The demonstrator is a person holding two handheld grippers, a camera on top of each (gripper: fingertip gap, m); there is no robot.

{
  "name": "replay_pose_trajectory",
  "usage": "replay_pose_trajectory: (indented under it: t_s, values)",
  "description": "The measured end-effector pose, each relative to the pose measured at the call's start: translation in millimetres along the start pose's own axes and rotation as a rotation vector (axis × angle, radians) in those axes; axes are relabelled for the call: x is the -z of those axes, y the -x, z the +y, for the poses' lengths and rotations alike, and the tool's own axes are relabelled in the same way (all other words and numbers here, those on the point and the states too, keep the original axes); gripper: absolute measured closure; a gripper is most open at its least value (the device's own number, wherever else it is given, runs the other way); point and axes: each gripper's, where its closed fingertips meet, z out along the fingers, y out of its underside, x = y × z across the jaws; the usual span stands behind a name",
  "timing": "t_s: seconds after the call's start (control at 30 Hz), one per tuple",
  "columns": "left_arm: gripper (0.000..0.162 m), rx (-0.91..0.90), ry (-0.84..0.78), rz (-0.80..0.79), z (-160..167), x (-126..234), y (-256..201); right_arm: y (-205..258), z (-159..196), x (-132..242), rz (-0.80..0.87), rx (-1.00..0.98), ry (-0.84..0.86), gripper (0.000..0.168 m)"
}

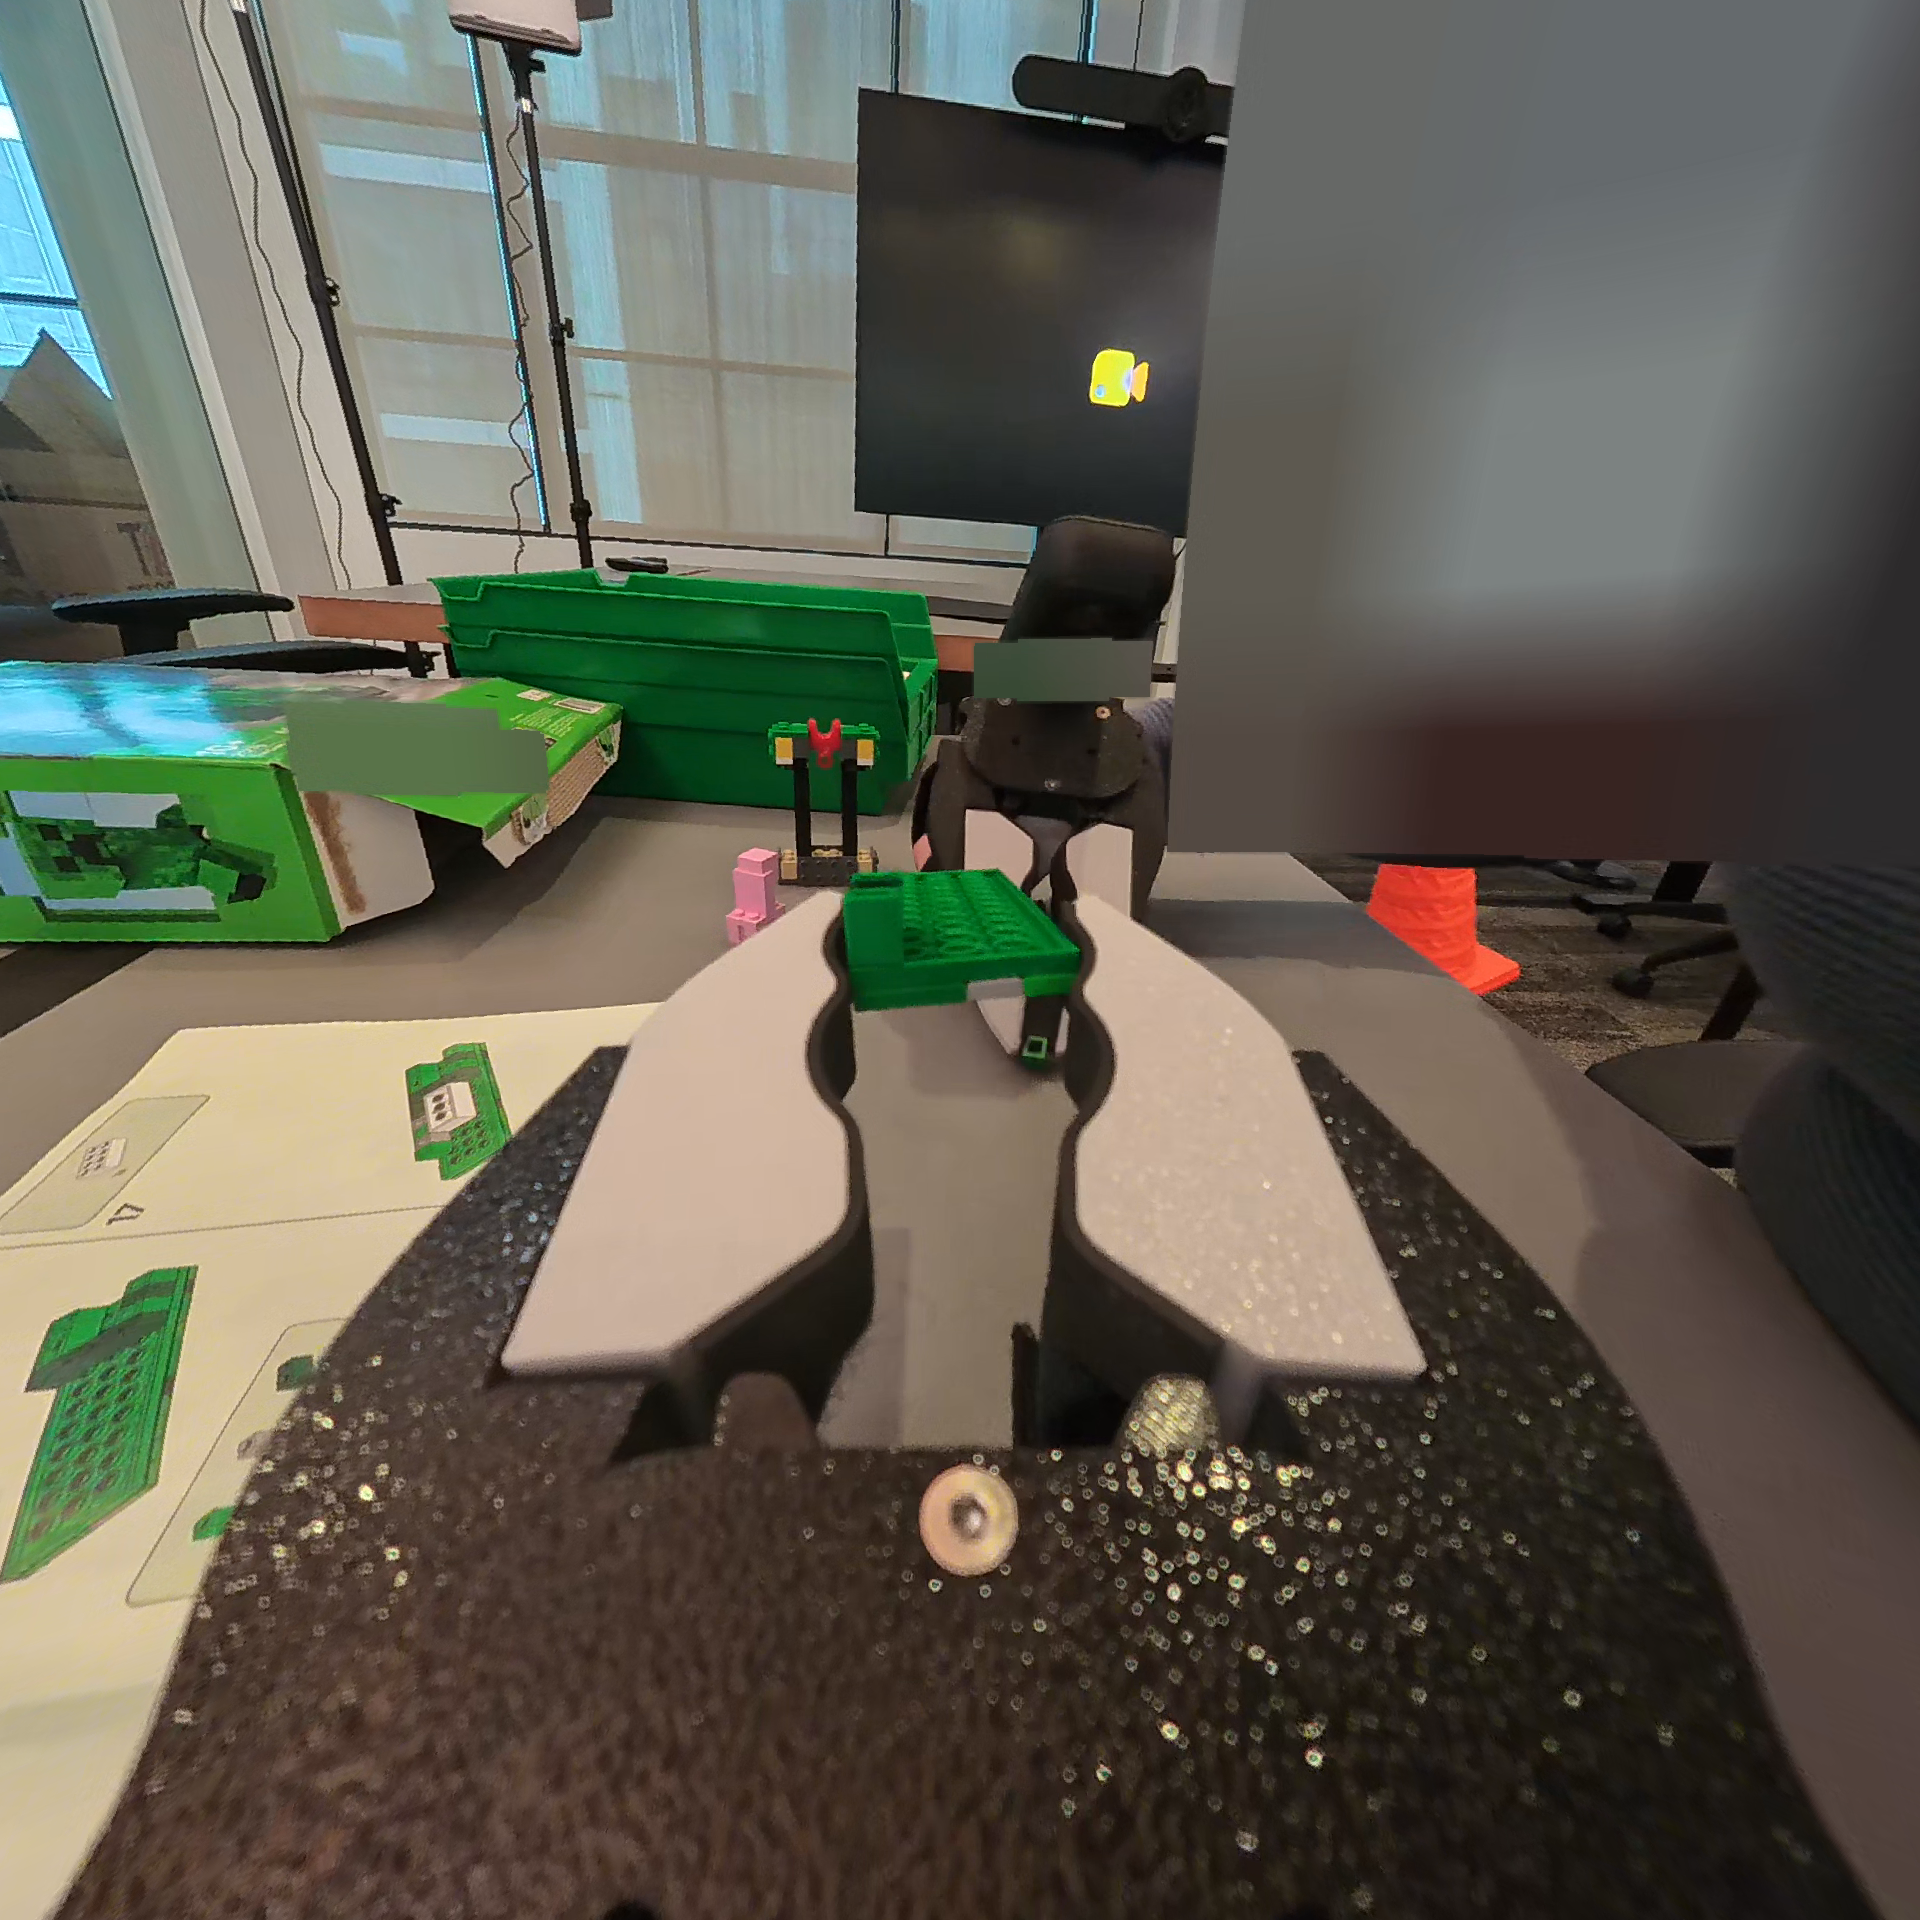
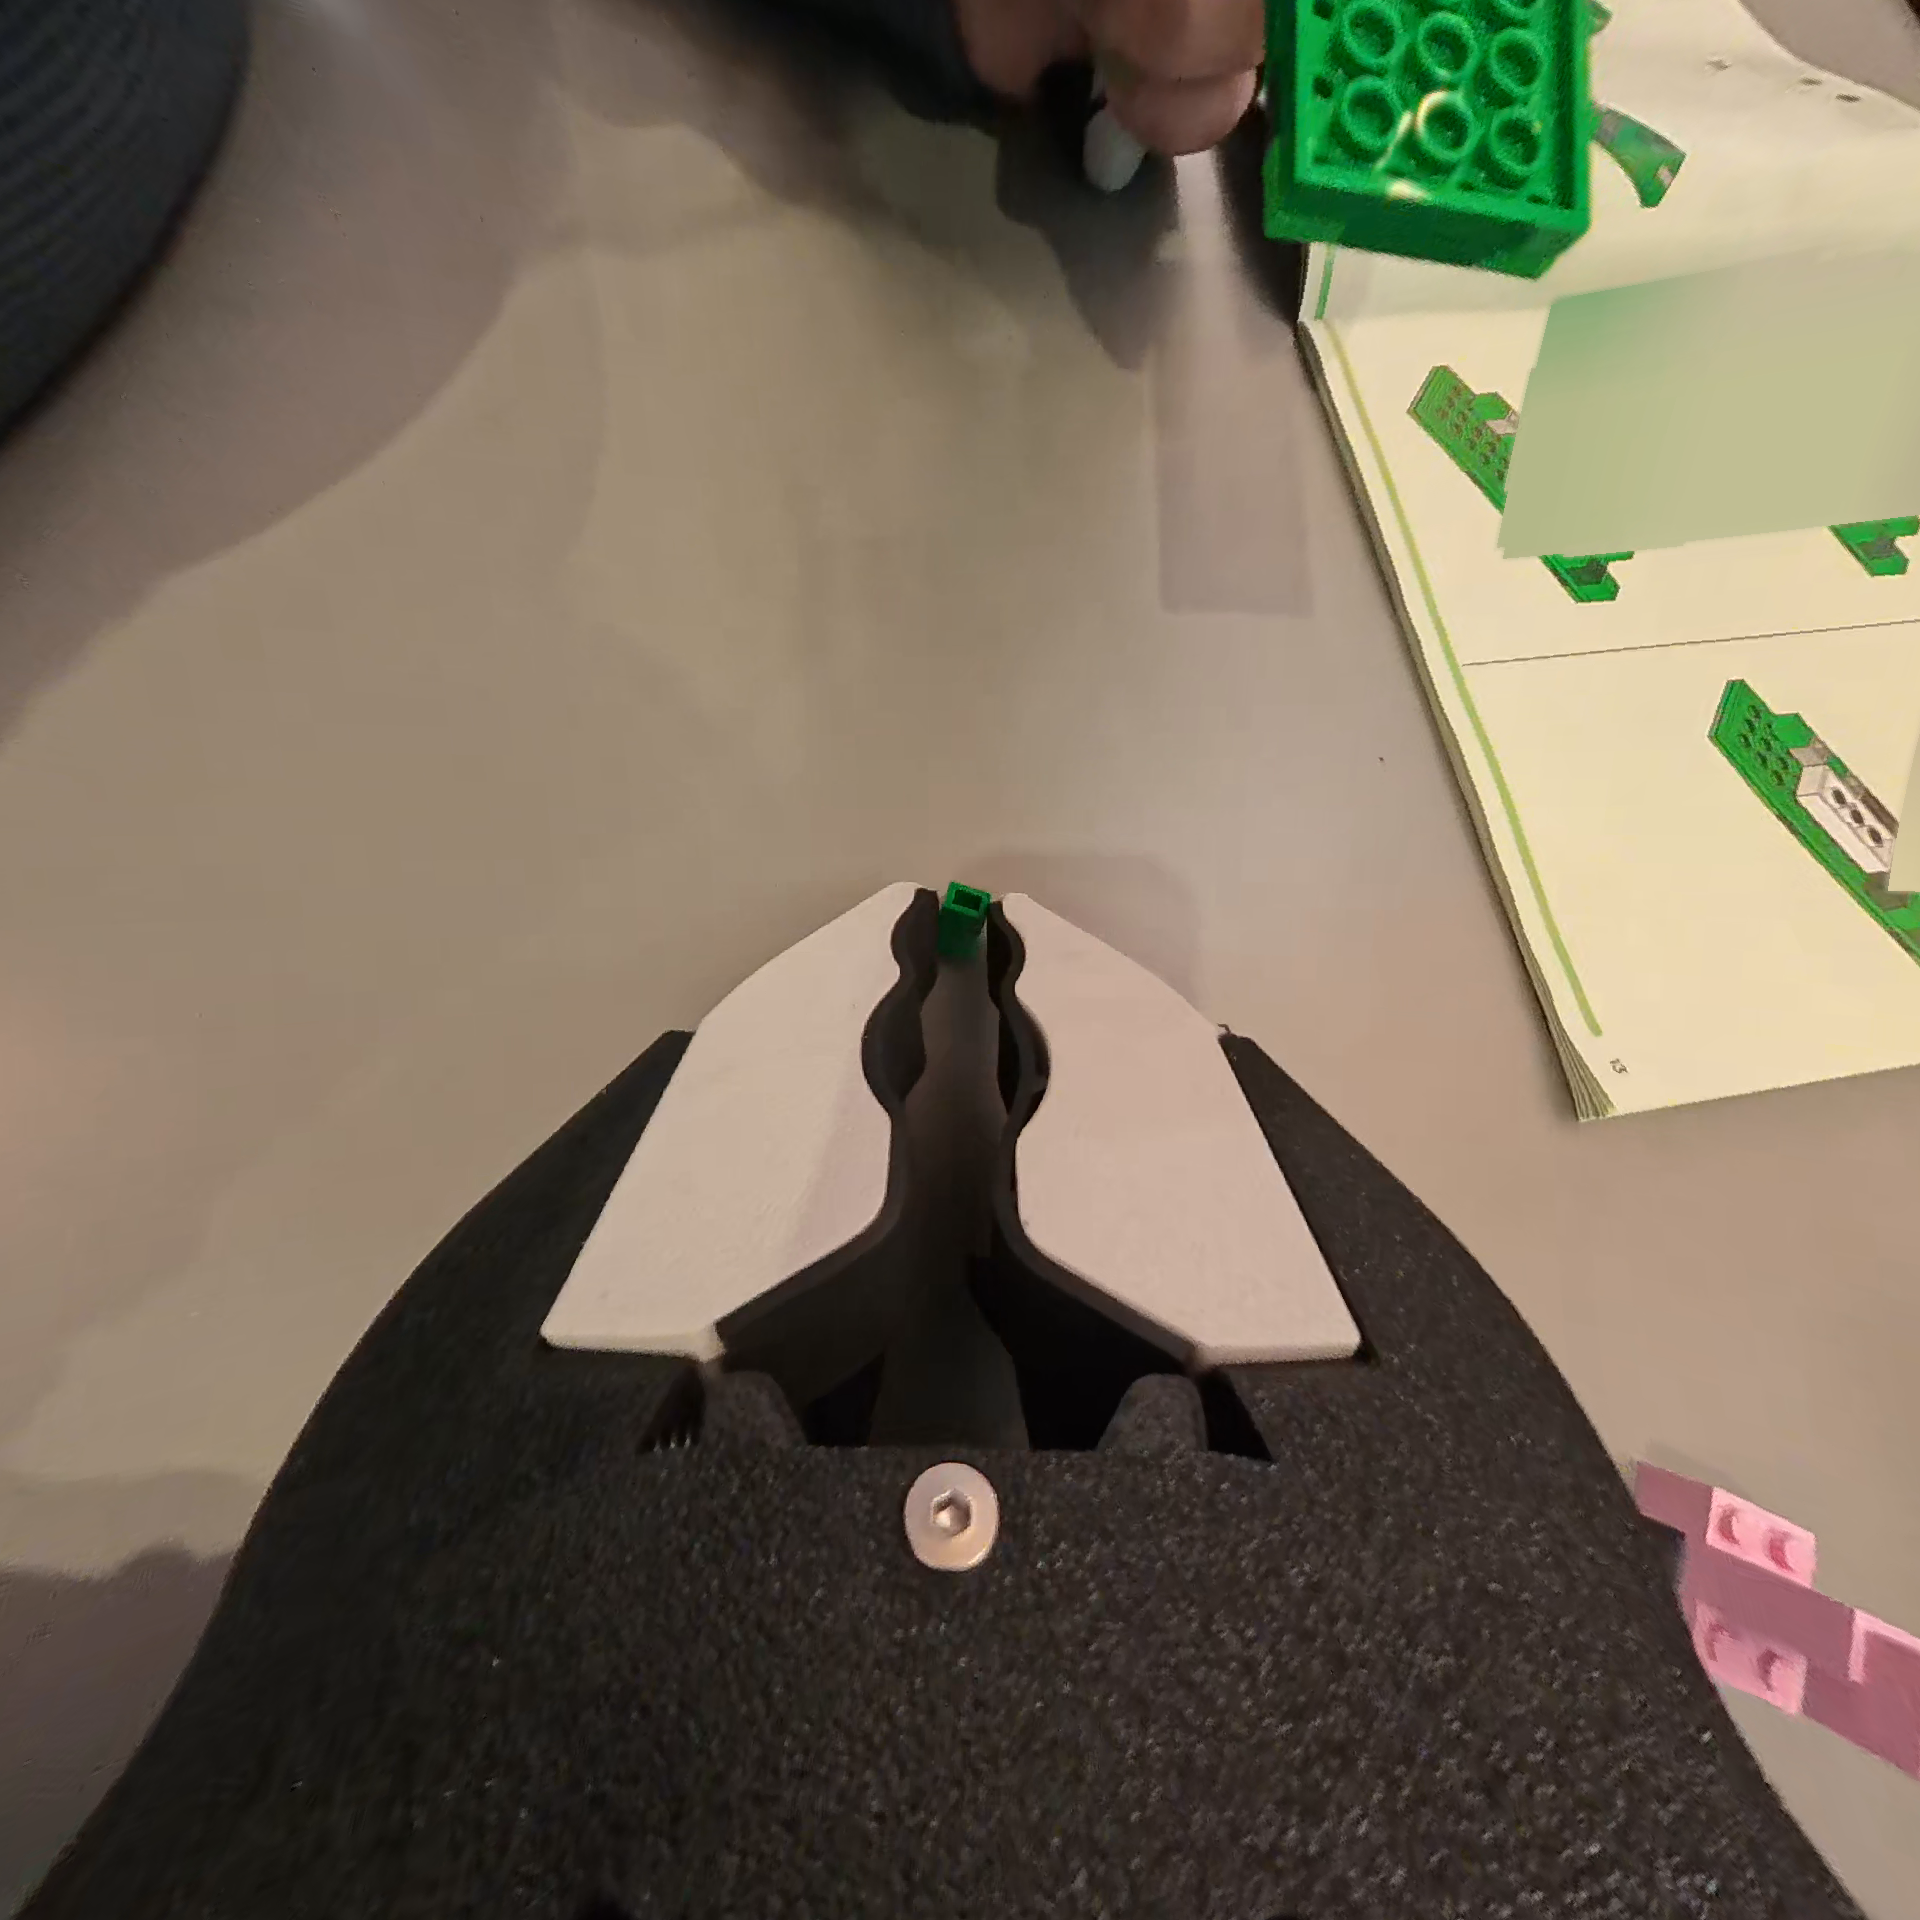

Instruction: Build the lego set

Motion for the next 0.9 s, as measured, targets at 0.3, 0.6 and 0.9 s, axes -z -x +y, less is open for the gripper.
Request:
replay_pose_trajectory:
  t_s: [0.3, 0.6, 0.9]
  values:
    - [0.125, 0.002, 0.005, 0.006, 0.6, -0.5, -0.5, 0.5, 4.7, 5.6, 0.010, -0.010, 0.002, 0.159]
    - [0.126, 0.005, 0.006, 0.009, 0.7, -0.3, -0.8, 3.5, 8.3, 6.9, 0.014, -0.043, 0.029, 0.159]
    - [0.125, 0.006, 0.010, 0.013, 1.2, -0.5, -1.1, 7.2, 9.7, 9.8, 0.055, -0.022, 0.030, 0.159]
